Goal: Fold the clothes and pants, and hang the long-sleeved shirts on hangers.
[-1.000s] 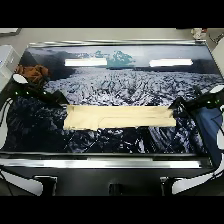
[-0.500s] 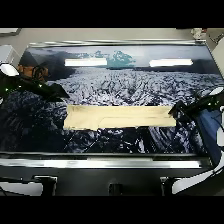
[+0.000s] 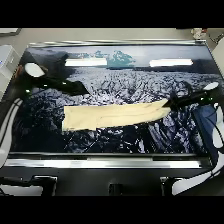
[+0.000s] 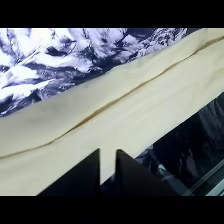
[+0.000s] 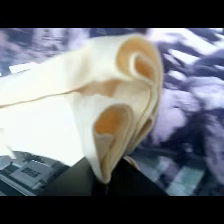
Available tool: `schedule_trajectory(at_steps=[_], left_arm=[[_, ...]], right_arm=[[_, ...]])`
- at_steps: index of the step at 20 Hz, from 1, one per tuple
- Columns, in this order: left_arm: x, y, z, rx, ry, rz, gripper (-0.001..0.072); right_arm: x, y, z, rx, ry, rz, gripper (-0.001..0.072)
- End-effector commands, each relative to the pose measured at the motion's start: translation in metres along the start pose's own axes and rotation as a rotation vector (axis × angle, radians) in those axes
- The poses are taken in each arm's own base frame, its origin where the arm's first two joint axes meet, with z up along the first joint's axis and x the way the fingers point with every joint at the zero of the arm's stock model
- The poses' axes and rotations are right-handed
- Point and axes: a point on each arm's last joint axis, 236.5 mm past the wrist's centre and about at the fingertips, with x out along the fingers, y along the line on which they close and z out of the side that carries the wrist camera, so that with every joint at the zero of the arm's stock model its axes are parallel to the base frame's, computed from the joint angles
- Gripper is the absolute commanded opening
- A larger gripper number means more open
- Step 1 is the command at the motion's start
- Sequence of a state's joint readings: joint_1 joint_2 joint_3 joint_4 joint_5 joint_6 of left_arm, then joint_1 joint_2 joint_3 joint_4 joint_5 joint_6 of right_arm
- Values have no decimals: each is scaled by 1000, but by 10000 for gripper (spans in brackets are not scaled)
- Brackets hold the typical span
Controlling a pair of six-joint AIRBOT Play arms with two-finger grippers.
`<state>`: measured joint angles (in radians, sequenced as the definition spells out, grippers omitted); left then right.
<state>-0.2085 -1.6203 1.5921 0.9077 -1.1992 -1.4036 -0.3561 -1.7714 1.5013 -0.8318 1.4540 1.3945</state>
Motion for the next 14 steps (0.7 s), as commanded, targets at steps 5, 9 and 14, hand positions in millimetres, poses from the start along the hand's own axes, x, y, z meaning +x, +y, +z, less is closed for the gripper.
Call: schedule_trajectory(at_steps=[5, 9, 14], left_arm=[[156, -80, -53, -161, 142, -170, 36], [211, -113, -85, -271, 194, -259, 24], [256, -149, -76, -536, 72, -342, 23]], right_arm=[[-68, 141, -44, -284, -140, 115, 46], [-82, 189, -83, -397, -153, 125, 47], [-85, 224, -133, -494, -106, 128, 47]])
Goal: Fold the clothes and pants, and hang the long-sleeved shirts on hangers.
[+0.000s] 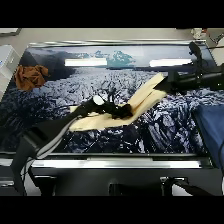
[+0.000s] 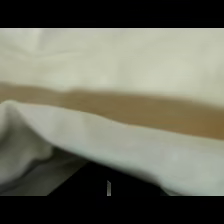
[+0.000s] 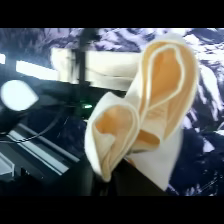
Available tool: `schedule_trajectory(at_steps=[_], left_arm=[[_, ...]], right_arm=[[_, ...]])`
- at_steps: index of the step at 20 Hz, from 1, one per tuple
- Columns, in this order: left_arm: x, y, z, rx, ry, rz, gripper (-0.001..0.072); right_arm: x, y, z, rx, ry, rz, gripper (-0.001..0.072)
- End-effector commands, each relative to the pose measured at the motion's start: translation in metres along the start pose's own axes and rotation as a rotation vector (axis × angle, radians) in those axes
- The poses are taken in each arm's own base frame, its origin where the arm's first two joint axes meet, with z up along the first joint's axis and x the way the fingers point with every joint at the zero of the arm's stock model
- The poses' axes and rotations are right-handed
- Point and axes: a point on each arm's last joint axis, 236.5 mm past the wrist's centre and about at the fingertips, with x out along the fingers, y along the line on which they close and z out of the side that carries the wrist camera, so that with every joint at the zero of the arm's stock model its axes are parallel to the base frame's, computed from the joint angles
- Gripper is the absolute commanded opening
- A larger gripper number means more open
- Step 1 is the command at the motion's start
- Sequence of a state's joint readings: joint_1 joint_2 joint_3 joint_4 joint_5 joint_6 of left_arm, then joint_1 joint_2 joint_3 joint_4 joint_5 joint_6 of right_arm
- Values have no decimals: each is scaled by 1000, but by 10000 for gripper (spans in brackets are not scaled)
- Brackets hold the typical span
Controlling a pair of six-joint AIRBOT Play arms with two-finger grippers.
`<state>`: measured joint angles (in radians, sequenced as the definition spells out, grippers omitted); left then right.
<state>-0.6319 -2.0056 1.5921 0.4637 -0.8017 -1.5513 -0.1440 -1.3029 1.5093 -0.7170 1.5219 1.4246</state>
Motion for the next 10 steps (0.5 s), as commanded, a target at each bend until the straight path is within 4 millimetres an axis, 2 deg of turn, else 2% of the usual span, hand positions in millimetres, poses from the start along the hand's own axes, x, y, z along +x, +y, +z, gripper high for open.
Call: schedule_trajectory(at_steps=[1, 4, 6, 8, 9, 10], left_arm=[[41, -25, -1, -221, -96, -124, 23], [67, -43, -23, -295, -98, -170, 23], [75, -46, -33, -268, -71, -174, 23], [61, -47, -39, -77, 15, -202, 20], [44, -41, -39, 2, 81, -214, 18], [23, -26, -33, 56, 126, -183, 18]], right_arm=[[0, 34, -21, -43, 43, 14, 47], [11, 43, -25, -61, 55, 10, 47], [20, 42, -21, -77, 44, -11, 47], [35, 39, -22, -78, 68, -16, 47], [46, 40, -21, -83, 80, -9, 47], [60, 43, -19, -92, 83, 5, 47]])
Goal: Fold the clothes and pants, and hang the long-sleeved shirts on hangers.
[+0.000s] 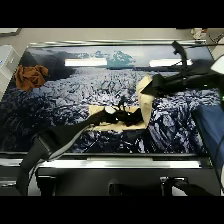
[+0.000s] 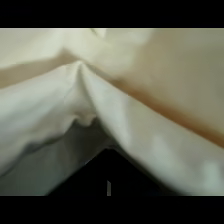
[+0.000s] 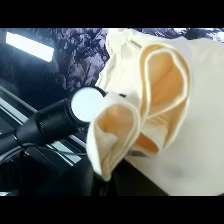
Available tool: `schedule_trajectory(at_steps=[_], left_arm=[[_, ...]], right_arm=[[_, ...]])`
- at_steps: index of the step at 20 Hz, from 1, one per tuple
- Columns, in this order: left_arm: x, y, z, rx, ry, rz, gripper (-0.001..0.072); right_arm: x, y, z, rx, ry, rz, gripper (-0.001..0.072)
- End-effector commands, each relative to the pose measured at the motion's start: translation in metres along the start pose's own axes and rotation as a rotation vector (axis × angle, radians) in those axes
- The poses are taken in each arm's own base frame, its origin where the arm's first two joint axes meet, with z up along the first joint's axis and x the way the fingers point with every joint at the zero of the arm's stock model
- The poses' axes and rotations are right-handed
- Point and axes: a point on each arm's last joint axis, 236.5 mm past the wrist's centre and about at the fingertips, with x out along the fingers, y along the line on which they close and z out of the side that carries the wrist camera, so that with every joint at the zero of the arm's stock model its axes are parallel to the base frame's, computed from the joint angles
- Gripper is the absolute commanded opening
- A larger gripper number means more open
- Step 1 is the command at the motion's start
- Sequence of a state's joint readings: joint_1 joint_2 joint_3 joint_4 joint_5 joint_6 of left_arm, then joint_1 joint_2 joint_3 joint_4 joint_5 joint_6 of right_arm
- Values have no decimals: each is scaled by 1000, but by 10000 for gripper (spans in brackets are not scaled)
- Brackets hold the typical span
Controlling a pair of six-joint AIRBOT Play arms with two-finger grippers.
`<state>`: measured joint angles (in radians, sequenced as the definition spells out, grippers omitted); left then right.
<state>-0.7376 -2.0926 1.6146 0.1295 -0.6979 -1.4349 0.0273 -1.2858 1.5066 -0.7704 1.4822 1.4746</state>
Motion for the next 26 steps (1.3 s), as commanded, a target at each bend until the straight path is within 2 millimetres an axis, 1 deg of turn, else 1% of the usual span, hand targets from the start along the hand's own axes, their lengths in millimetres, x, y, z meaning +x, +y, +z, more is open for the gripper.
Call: schedule_trajectory(at_steps=[1, 3, 4, 5, 6, 7, 8, 9, 10, 11, 12, 13, 14, 15, 16, 17, 18, 19, 20, 21, 22, 23, 24, 25, 26], left_arm=[[-61, 21, 7, 215, 170, 74, 17], [-142, 53, 48, 291, 150, 288, 18], [-188, 67, 69, 311, 119, 396, 18], [-239, 77, 87, 319, 80, 495, 18], [-289, 84, 100, 314, 38, 572, 19], [-332, 87, 108, 299, -1, 621, 19], [-369, 85, 111, 283, -41, 648, 20], [-403, 80, 113, 269, -88, 663, 20], [-429, 72, 113, 265, -138, 666, 20], [-452, 61, 114, 269, -193, 666, 20], [-469, 49, 112, 282, -241, 665, 20], [-482, 38, 109, 301, -276, 666, 20], [-490, 28, 106, 320, -303, 665, 20], [-496, 16, 101, 354, -321, 666, 20], [-501, 7, 97, 384, -336, 667, 20], [-504, -1, 93, 404, -350, 667, 21], [-508, -8, 90, 418, -362, 667, 21], [-510, -13, 88, 436, -371, 667, 21], [-512, -18, 85, 452, -377, 668, 21], [-514, -20, 84, 458, -382, 668, 21], [-515, -22, 83, 462, -387, 668, 21], [-515, -24, 82, 465, -390, 667, 21], [-516, -25, 81, 467, -391, 666, 21], [-515, -25, 81, 467, -391, 663, 21], [-515, -26, 81, 467, -391, 663, 21]], right_arm=[[40, 8, 9, -29, 10, 25, 47], [77, 27, 12, -37, 18, 79, 48], [96, 36, 11, -35, 29, 106, 48], [117, 44, 8, -32, 46, 131, 48], [142, 51, 3, -25, 65, 148, 48], [168, 54, -3, -13, 86, 157, 48], [195, 55, -8, 7, 101, 161, 49], [223, 51, -14, 40, 109, 150, 49], [255, 44, -21, 87, 115, 129, 70], [284, 37, -32, 149, 134, 109, 203], [308, 30, -52, 214, 188, 99, 428], [323, 26, -71, 244, 250, 100, 575], [329, 19, -84, 262, 299, 93, 626], [325, 10, -84, 256, 313, 83, 626], [314, 3, -71, 252, 294, 85, 626], [293, -7, -48, 250, 249, 90, 626], [264, -21, -20, 249, 183, 85, 626], [234, -38, 5, 249, 118, 63, 625], [194, -66, 29, 246, 46, 11, 625], [154, -103, 43, 259, -2, -71, 624], [120, -143, 43, 300, -9, -159, 623], [90, -183, 26, 371, 42, -241, 623], [73, -212, 5, 446, 91, -281, 623], [65, -231, -16, 523, 134, -281, 623], [68, -240, -35, 579, 163, -260, 623]])
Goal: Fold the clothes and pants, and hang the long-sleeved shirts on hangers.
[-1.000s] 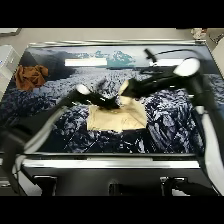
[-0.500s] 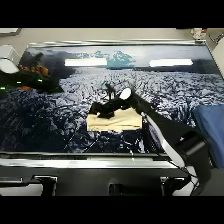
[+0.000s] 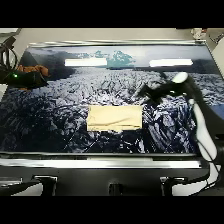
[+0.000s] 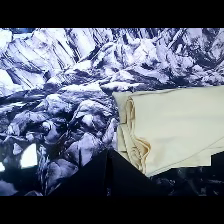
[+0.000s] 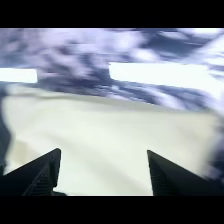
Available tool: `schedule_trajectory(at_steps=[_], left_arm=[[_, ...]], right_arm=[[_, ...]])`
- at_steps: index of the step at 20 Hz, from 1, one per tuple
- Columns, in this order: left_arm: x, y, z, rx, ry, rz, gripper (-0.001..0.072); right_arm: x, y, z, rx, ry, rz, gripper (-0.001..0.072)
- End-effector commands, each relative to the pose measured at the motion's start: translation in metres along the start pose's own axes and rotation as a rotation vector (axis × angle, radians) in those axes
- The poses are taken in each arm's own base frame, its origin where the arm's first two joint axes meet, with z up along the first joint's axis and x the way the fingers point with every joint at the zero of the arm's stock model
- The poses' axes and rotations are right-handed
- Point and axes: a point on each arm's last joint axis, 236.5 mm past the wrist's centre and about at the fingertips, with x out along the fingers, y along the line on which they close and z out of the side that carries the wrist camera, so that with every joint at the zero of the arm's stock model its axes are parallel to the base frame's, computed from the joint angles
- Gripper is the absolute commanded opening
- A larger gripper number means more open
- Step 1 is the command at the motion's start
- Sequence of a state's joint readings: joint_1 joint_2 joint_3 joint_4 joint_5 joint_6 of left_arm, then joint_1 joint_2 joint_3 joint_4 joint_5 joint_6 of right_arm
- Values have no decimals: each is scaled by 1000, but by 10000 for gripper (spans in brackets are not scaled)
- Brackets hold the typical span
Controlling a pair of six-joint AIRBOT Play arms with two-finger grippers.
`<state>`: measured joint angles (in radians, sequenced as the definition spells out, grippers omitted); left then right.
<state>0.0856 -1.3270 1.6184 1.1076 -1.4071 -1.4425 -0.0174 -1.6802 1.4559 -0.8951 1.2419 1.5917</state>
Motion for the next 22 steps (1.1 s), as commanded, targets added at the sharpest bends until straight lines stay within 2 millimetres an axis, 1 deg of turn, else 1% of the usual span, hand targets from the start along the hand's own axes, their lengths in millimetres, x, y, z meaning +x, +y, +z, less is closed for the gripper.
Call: schedule_trajectory(at_steps=[1, 2, 3, 4, 5, 6, 8, 9, 11, 12, 13, 14, 15, 16, 17, 18, 19, 20, 22], left_arm=[[-5, -3, 1, 0, -11, 0, 21], [-4, -5, 0, -5, -9, -2, 21], [-4, -7, 0, -4, -8, -9, 21], [-3, -9, 0, -10, -7, -10, 21], [-2, -11, -1, -13, -4, -14, 21], [-1, -15, -1, -11, -1, -18, 21], [0, -19, -2, -7, 3, -23, 21], [1, -21, -3, -8, 4, -25, 21], [3, -26, -1, -11, -1, -30, 21], [4, -29, -2, -6, 0, -33, 21], [4, -30, -2, -3, 1, -35, 22], [4, -31, -2, -2, 3, -36, 21], [4, -31, -2, -2, 3, -36, 21], [5, -31, -2, -2, 1, -36, 21], [5, -30, -1, -10, -2, -35, 22], [6, -30, 0, -10, -4, -35, 21], [6, -30, 0, -11, -6, -35, 22], [7, -29, 0, -12, -7, -34, 21], [10, -28, 0, -15, -10, -33, 22]], right_arm=[[-14, -83, -37, 168, 122, -50, 624], [0, -84, -46, 166, 139, -7, 624], [17, -79, -55, 164, 155, 54, 624], [32, -74, -61, 177, 168, 112, 624], [42, -68, -63, 192, 174, 175, 623], [49, -58, -61, 195, 173, 248, 623], [56, -46, -53, 207, 152, 323, 617], [61, -45, -51, 216, 144, 327, 585], [71, -40, -57, 211, 163, 321, 513], [74, -35, -61, 196, 176, 323, 359], [72, -28, -63, 174, 188, 341, 90], [64, -21, -59, 157, 179, 364, 48], [52, -15, -47, 129, 143, 374, 48], [31, -9, -29, 95, 82, 379, 47], [5, -3, -10, 73, 16, 388, 46], [-28, 3, 11, 55, -59, 390, 46], [-60, 4, 27, 37, -120, 371, 46], [-96, 0, 40, 25, -177, 335, 46], [-161, -18, 53, 15, -268, 230, 46]])
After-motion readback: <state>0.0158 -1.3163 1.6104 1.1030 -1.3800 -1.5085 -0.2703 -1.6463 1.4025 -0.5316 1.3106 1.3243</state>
